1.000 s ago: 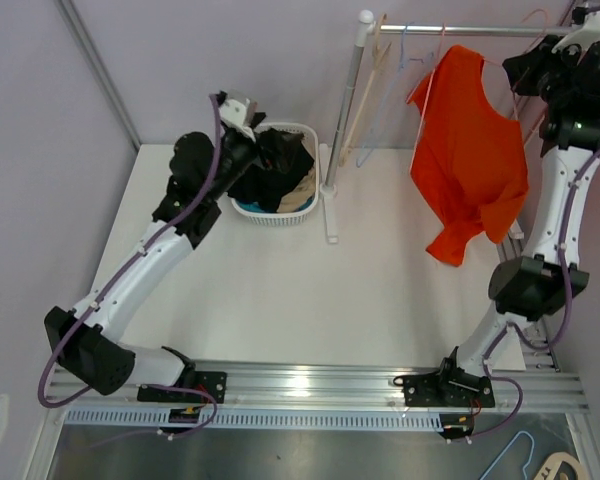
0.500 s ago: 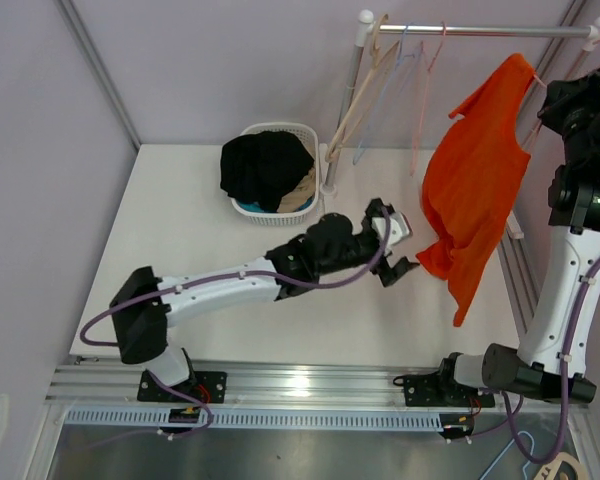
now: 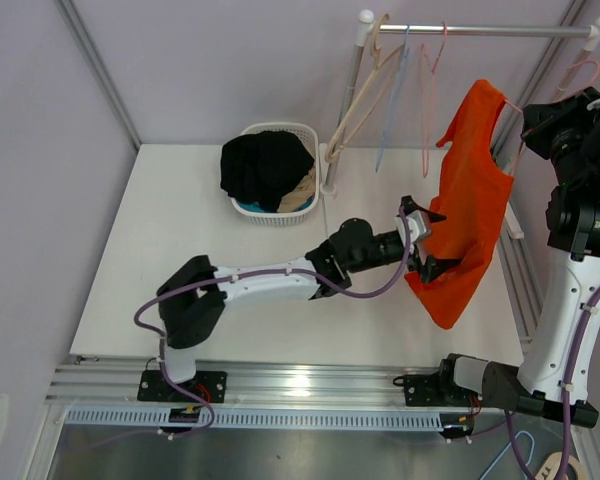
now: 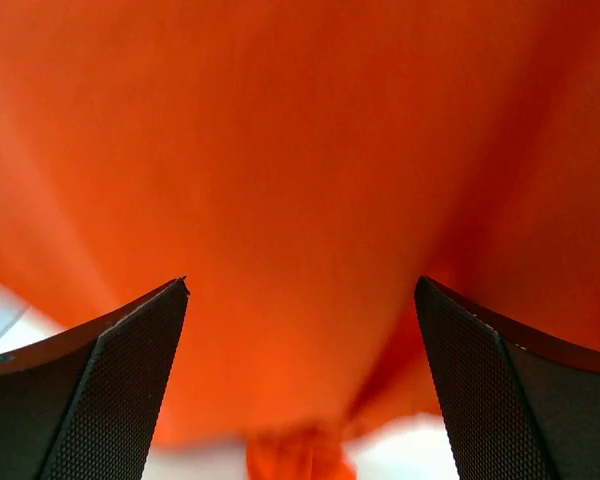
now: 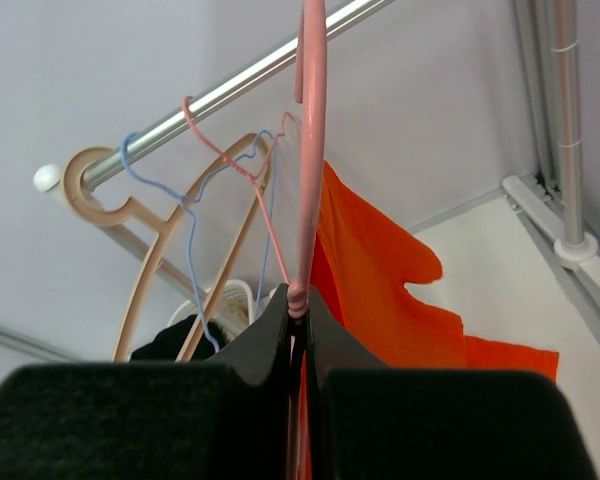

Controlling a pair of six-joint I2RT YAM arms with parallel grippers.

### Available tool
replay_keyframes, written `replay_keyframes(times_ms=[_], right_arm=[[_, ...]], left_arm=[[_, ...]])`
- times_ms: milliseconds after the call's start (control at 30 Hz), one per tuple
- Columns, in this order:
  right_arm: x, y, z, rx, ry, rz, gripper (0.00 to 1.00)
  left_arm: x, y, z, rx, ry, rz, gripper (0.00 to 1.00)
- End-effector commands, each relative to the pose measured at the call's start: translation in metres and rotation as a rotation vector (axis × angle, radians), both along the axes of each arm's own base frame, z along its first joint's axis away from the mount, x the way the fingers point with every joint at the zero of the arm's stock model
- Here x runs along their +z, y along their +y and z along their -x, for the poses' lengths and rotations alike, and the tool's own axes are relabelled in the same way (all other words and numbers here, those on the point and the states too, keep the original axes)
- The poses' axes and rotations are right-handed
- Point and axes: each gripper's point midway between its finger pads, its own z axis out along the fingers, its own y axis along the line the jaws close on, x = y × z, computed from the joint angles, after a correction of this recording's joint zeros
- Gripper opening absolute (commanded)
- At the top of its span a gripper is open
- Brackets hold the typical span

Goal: Remove the t-shirt from the hanger

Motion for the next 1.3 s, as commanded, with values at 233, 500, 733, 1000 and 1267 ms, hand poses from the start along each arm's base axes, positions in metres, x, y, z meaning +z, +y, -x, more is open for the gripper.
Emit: replay_keyframes(times_ms=[233, 500, 733, 1000, 1267], right_arm=[[0.032, 0.03, 0.018, 0.141, -0.071, -0.011, 0.0], [0.016, 0.012, -0.01, 0.082, -0.027, 0.024, 0.0], [0.007, 0.012, -0.026, 0.089, -0.031, 0.035, 0.0], [0.011, 0.037, -0.015, 0.157, -0.064, 0.063, 0.0], [0.012, 0.039, -0.012, 0.166, -0.063, 0.078, 0.0]], left_arm=[[0.048, -0.075, 0.022, -0.318, 0.04, 0.141, 0.05], [0.071, -0.001, 0.091, -0.397, 0.034, 0.139, 0.01], [0.111, 0.025, 0.178, -0.649, 0.003, 0.053, 0.01], [0.13, -0.008, 0.193, -0.794, 0.08, -0.071, 0.03], [0.096, -0.023, 0.179, -0.731, 0.133, -0.134, 0.42]])
